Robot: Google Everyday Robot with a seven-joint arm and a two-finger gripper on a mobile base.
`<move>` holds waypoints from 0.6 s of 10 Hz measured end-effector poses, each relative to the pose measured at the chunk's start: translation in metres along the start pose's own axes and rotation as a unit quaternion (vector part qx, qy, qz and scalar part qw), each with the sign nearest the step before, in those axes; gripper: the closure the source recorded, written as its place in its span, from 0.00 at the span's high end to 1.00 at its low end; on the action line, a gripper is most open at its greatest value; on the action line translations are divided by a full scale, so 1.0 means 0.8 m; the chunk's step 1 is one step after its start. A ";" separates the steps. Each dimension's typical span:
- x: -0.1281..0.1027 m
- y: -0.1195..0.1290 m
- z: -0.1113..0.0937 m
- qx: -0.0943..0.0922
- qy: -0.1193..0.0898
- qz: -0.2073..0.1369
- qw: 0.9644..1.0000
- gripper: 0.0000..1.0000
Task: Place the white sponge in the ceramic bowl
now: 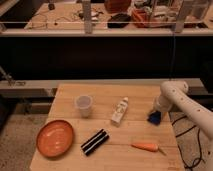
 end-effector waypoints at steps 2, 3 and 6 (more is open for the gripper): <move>0.000 0.000 0.000 0.000 0.000 0.001 1.000 0.22; -0.001 0.001 0.000 -0.001 -0.001 0.001 1.000 0.14; -0.002 0.001 0.001 -0.002 -0.003 0.001 1.000 0.00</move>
